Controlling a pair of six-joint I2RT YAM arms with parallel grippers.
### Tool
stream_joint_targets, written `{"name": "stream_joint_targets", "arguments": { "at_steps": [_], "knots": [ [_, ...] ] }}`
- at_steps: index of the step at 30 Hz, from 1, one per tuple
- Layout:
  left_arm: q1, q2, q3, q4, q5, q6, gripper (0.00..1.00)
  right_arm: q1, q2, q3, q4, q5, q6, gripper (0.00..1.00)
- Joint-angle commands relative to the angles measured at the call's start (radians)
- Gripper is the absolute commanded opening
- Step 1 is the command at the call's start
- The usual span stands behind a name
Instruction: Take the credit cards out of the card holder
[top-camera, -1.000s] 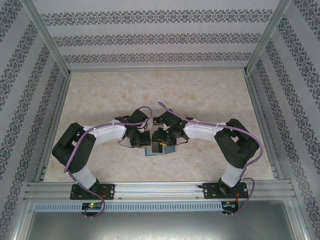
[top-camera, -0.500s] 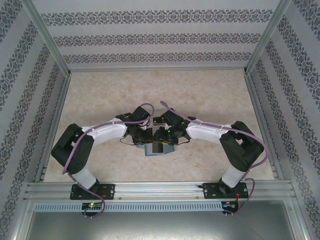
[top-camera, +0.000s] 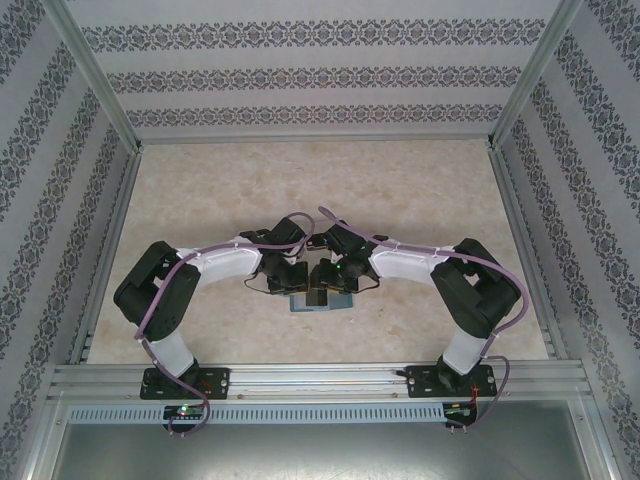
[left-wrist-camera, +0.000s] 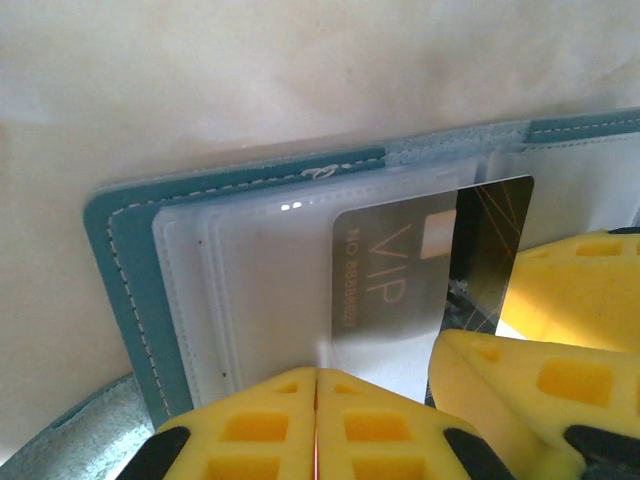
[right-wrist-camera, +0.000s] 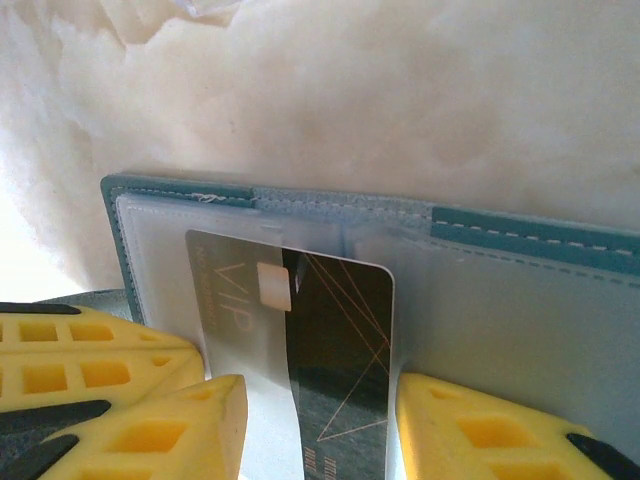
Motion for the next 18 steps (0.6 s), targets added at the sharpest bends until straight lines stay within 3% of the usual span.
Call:
{"name": "stream_joint_targets", "arguments": {
  "at_steps": [1,18],
  "knots": [
    [-0.013,0.030,0.004,-0.061,-0.045,0.027,0.07,-0.006,0.015,-0.020,-0.007,0.019,-0.017,0.43],
    [-0.022,0.060,0.011,-0.110,-0.080,0.043,0.05,-0.040,-0.112,-0.136,0.215,-0.089,0.079,0.29]
  ]
}}
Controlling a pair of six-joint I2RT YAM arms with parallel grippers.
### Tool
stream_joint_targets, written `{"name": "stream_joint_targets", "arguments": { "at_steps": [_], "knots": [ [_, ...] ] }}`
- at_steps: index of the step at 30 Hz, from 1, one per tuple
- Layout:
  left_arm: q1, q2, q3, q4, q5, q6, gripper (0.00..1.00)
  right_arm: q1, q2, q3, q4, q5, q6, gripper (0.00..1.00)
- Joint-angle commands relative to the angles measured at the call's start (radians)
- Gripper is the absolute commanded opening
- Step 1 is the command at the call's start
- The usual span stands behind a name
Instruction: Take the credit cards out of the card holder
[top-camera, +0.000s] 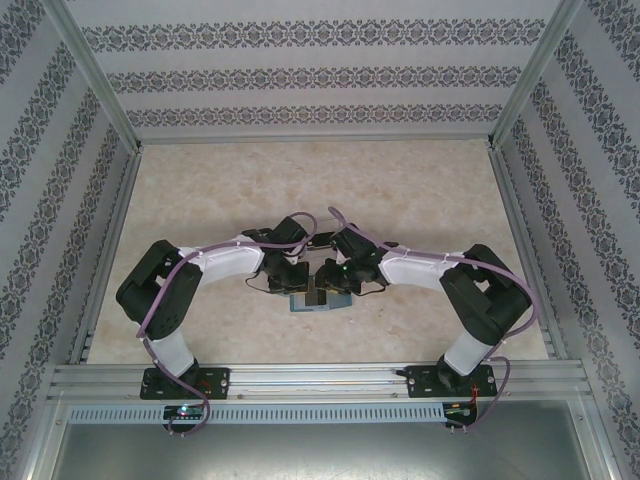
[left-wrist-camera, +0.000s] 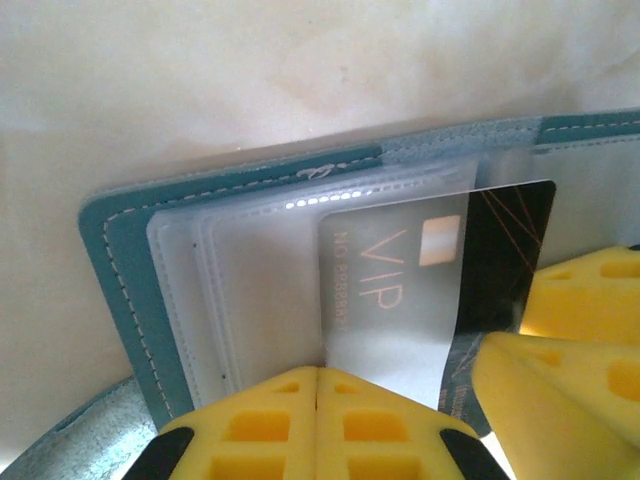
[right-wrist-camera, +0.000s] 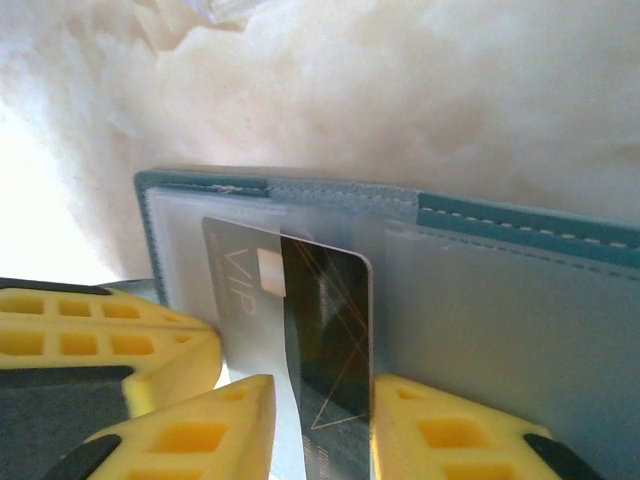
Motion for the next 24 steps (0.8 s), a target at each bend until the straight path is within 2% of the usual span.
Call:
{"name": "stream_joint_targets", "arguments": {
  "at_steps": [1,13,24],
  "knots": [
    [-0.015,0.043,-0.010,-0.080,-0.063,0.016,0.05,-0.016,-0.043,-0.029,0.078,-0.037,0.033,0.28],
    [-0.018,0.042,-0.003,-0.090,-0.068,0.017,0.05,-0.029,-0.035,-0.059,0.145,-0.079,0.056,0.14],
    [-0.019,0.028,-0.009,-0.090,-0.071,0.016,0.05,-0.047,-0.066,-0.066,0.079,-0.046,0.007,0.09]
  ]
}}
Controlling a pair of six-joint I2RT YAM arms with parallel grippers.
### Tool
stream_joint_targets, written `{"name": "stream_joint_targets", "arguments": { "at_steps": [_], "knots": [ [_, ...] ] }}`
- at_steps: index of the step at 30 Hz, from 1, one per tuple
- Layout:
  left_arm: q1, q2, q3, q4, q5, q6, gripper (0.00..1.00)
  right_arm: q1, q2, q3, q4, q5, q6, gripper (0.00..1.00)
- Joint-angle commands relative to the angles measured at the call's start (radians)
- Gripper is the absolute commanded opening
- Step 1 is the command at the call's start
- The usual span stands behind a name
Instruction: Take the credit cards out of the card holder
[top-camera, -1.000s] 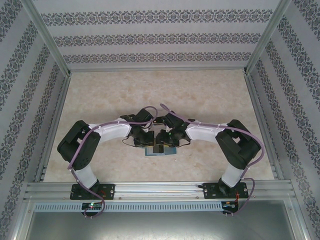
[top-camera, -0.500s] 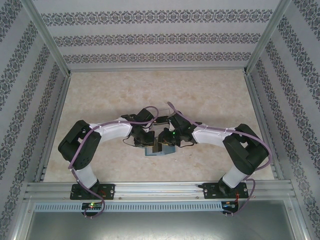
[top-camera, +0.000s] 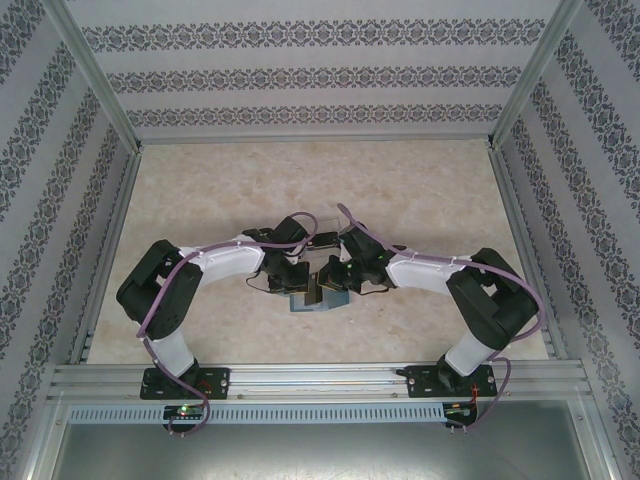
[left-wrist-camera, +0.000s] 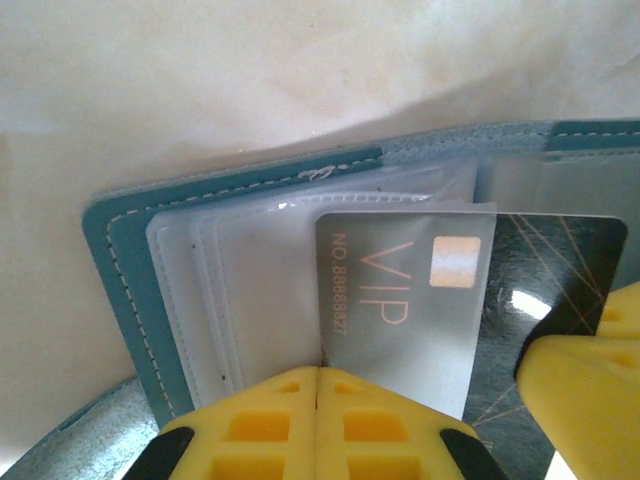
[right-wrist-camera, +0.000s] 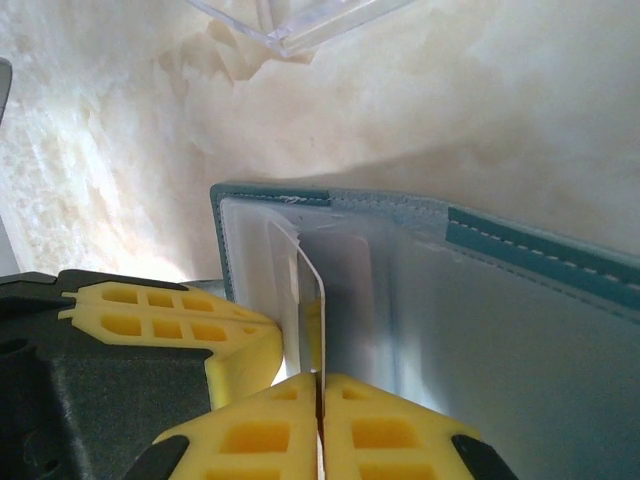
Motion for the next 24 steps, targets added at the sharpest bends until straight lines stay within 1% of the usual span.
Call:
{"name": "stream_joint_targets", "arguments": {
  "at_steps": [1,12,19,24],
  "knots": [
    [-0.017,0.023,-0.015,-0.079,-0.063,0.015,0.05,-0.016,-0.031,-0.008,-0.039,0.017,-0.042,0.08],
    [-0.017,0.017,-0.012,-0.076,-0.055,0.015,0.06,-0.031,-0.068,0.019,-0.195,0.076,-0.140,0.05],
    [-0.018,0.015,-0.008,-0.074,-0.054,0.016,0.05,-0.032,-0.080,0.063,-0.328,0.152,-0.208,0.04],
    [-0.017,0.014,-0.007,-0.073,-0.051,0.015,0.05,-0.032,-0.079,0.091,-0.378,0.184,-0.234,0.04]
  ]
}}
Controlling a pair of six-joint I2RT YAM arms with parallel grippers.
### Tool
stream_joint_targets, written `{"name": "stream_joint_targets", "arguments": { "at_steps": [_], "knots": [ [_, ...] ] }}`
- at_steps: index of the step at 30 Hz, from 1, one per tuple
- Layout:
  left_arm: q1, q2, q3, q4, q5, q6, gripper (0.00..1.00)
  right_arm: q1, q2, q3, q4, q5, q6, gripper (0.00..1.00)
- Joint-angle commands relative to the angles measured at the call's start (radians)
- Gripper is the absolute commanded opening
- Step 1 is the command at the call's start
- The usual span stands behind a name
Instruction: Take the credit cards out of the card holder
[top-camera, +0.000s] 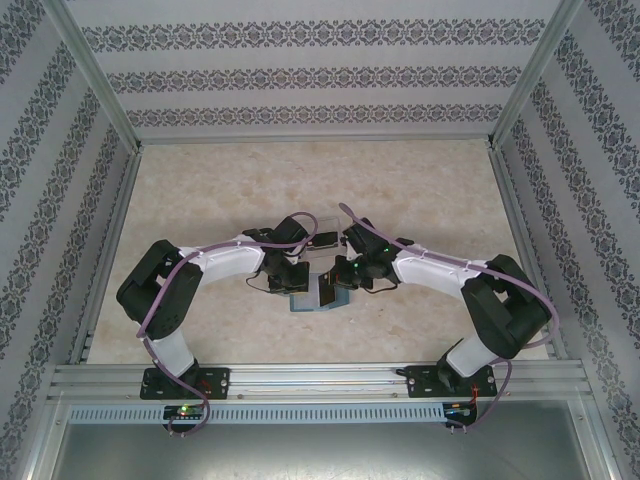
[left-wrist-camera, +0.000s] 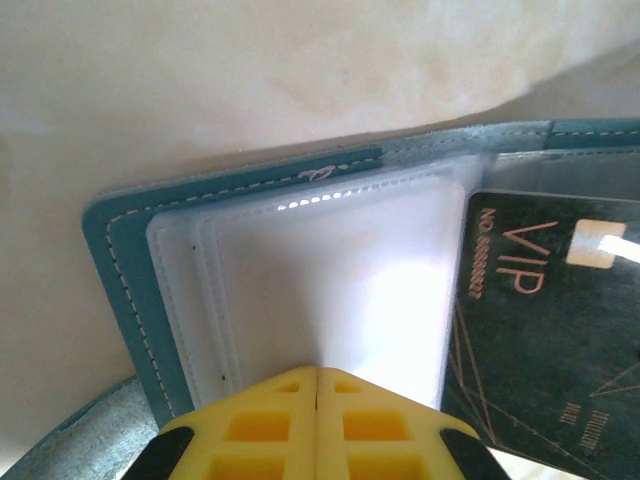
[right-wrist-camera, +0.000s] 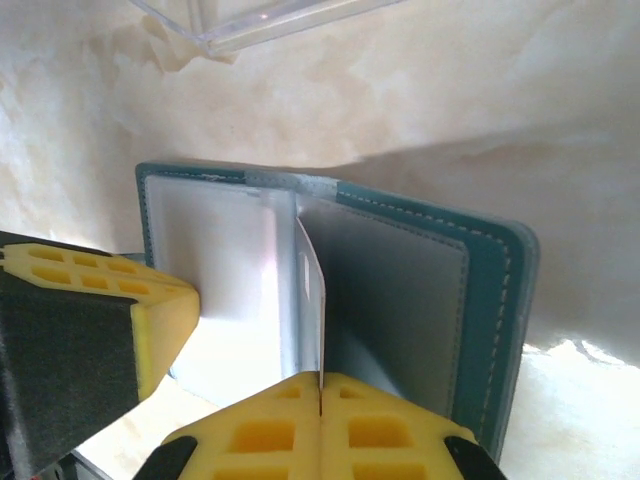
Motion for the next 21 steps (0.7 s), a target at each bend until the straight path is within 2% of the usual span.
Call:
{"name": "stream_joint_targets", "arguments": {
  "at_steps": [1,13,17,21],
  "knots": [
    [-0.017,0.013,-0.009,-0.070,-0.052,0.015,0.05,-0.010,-0.010,0.026,-0.099,0.067,-0.045,0.04],
    [-0.017,0.017,-0.007,-0.062,-0.042,0.015,0.05,0.029,0.031,0.056,-0.048,0.031,-0.009,0.04],
    [-0.016,0.017,-0.008,-0.063,-0.041,0.014,0.05,0.037,0.029,0.058,-0.034,0.026,0.014,0.13],
    [-0.017,0.018,-0.008,-0.062,-0.041,0.014,0.05,0.040,0.023,0.051,-0.019,0.007,0.033,0.15]
  ]
}}
